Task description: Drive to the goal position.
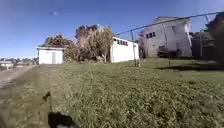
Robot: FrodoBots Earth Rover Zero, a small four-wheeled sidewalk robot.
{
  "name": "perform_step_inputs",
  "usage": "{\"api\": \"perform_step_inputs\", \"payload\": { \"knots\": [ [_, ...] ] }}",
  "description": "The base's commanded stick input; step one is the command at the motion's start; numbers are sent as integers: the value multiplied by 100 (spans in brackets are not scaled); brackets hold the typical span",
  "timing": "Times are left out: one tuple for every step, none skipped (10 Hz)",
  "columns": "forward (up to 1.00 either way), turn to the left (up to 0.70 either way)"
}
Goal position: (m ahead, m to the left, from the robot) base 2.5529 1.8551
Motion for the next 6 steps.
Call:
{"api": "perform_step_inputs", "payload": {
  "knots": [
    [70,35],
    [70,35],
    [70,35],
    [70,34],
    [70,28],
    [70,23]
  ]
}}
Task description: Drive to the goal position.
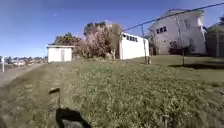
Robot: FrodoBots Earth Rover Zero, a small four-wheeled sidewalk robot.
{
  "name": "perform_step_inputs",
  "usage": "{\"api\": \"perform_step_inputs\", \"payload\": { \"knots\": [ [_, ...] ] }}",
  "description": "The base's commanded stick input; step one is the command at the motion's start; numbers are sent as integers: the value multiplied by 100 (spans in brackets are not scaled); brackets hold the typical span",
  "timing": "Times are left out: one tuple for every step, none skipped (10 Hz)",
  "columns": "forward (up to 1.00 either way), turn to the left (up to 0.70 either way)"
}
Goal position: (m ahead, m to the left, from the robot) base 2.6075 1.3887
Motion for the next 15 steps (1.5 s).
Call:
{"api": "perform_step_inputs", "payload": {
  "knots": [
    [70,19],
    [70,14],
    [70,9],
    [70,5],
    [70,2],
    [70,0],
    [70,0],
    [70,0],
    [70,0],
    [70,0],
    [70,0],
    [70,0],
    [70,0],
    [70,0],
    [70,0]
  ]
}}
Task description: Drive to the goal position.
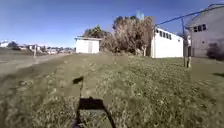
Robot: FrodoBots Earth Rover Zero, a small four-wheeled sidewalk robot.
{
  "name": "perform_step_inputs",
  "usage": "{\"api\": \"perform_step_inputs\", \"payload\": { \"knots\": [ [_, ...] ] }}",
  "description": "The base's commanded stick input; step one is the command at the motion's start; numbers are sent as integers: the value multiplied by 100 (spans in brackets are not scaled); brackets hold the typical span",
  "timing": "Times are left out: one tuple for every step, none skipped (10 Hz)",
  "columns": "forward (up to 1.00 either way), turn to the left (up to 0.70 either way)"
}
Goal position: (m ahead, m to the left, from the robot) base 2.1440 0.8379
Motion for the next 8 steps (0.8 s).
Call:
{"api": "perform_step_inputs", "payload": {
  "knots": [
    [70,0],
    [70,0],
    [70,0],
    [70,0],
    [70,0],
    [70,0],
    [70,0],
    [70,0]
  ]
}}
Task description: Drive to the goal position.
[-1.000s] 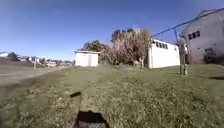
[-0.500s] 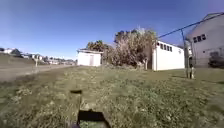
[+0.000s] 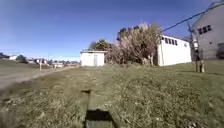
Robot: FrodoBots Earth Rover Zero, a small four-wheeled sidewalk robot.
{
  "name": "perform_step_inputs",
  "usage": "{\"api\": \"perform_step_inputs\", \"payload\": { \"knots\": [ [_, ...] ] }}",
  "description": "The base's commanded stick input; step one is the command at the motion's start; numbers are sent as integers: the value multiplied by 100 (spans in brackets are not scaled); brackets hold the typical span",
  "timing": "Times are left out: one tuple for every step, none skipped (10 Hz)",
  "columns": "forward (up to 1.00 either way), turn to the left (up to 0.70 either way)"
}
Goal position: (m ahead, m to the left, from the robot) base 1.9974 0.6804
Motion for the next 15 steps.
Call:
{"api": "perform_step_inputs", "payload": {
  "knots": [
    [70,0],
    [70,0],
    [70,0],
    [70,0],
    [70,0],
    [70,0],
    [70,2],
    [70,7],
    [70,14],
    [70,27],
    [70,35],
    [70,35],
    [70,35],
    [70,35],
    [70,35]
  ]
}}
